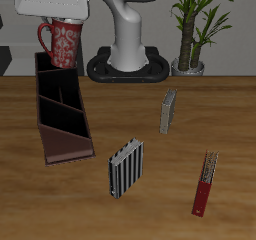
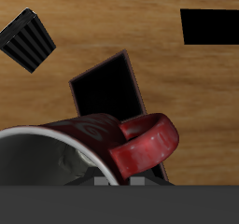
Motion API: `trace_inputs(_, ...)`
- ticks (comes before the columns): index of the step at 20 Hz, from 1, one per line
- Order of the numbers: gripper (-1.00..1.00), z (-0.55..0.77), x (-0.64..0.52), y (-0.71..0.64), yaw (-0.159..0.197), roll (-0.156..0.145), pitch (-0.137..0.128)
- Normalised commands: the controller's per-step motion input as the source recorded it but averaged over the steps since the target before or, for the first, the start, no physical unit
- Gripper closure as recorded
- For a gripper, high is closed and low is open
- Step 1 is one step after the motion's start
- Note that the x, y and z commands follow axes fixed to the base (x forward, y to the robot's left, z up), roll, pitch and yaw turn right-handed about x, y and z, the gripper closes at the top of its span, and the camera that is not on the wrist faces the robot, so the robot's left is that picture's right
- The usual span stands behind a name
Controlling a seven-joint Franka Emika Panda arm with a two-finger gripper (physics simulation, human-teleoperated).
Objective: Place the red mug into the right desk caddy's right compartment
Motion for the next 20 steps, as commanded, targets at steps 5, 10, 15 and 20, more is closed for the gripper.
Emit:
trace_inputs(5, 1.00, -0.13, -0.33, -0.16, 0.028, -0.041, 0.019)
trace_inputs(10, 1.00, -0.15, -0.36, -0.11, 0.034, -0.022, 0.021)
trace_inputs(15, 1.00, -0.13, -0.44, -0.08, 0.048, -0.026, 0.000)
trace_inputs(20, 1.00, -0.28, -0.25, -0.17, 0.041, -0.036, 0.029)
